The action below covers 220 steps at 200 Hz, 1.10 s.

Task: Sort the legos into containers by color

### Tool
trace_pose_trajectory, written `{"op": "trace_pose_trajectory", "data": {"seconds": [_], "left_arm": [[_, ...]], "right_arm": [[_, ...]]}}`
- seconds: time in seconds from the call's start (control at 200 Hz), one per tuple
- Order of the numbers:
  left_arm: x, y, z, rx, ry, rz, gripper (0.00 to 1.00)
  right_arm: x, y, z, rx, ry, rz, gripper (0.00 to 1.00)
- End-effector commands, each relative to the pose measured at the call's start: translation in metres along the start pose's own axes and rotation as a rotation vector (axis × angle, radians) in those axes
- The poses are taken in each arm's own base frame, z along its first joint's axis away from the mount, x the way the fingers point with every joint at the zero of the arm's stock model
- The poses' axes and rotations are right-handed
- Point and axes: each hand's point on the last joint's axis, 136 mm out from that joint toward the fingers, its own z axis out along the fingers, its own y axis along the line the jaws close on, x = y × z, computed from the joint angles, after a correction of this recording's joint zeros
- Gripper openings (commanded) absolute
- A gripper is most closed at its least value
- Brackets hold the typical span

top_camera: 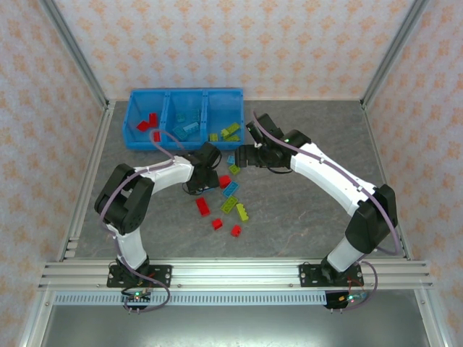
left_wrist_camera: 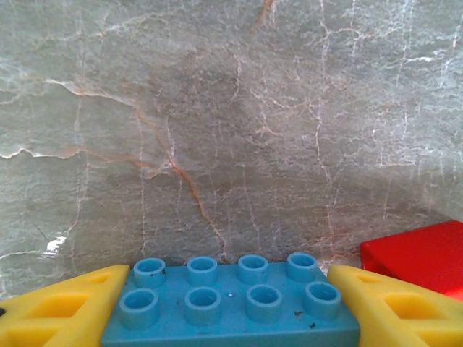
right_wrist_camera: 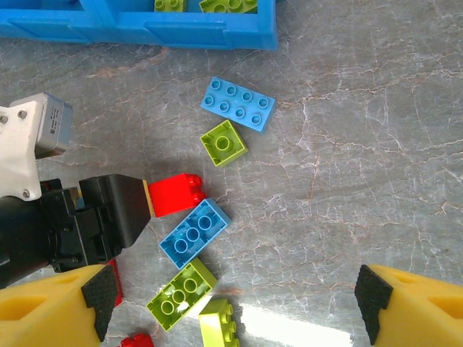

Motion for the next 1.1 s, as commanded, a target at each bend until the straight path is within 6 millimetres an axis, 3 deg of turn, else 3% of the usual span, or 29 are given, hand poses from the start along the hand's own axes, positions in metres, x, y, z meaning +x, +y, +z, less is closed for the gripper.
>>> {"op": "trace_pose_trajectory", "data": {"seconds": [0.0,0.13,0.245,0.32,0.44,0.455,0.606,0.711,0.846,0.956,1.096], "left_arm": [[-0.019,0.005,-0.007,-0.014,-0.071,0.031,0.47],[-0.069,0.007,-0.059,-0.035,-0.230,0.034,0.47],[-0.133,0.018,-0.112,-0.075,-0.402,-0.008,0.47],[-0.175,0.026,-0.134,-0.108,-0.487,-0.040,0.46],[-0.231,0.027,-0.144,-0.143,-0.543,-0.046,0.45],[-0.236,0.028,-0.133,-0.157,-0.526,-0.044,0.45],[-0.284,0.020,-0.116,-0.129,-0.529,-0.053,0.45],[-0.304,0.005,-0.107,-0.100,-0.531,-0.011,0.49],[-0.314,-0.003,-0.109,-0.089,-0.536,0.021,0.66],[-0.309,-0.011,-0.127,-0.034,-0.537,0.034,0.77],[-0.287,-0.018,-0.167,0.051,-0.571,0.048,0.79]], "right_arm": [[0.001,-0.005,-0.008,0.010,-0.008,0.015,0.88],[-0.001,-0.005,-0.011,0.011,-0.017,0.014,0.88],[-0.003,-0.004,-0.012,0.008,-0.023,0.011,0.88],[-0.004,-0.003,-0.013,0.003,-0.024,0.013,0.88],[-0.005,-0.003,-0.015,0.005,-0.029,0.012,0.88],[-0.004,-0.004,-0.016,0.007,-0.028,0.011,0.88],[-0.004,-0.009,-0.021,0.027,-0.041,0.003,0.88],[-0.002,-0.012,-0.024,0.039,-0.043,-0.001,0.88],[0.000,-0.020,-0.026,0.069,-0.054,-0.003,0.88],[0.004,-0.024,-0.020,0.081,-0.050,0.009,0.88],[0.009,-0.019,-0.005,0.058,-0.019,0.020,0.88]]}}
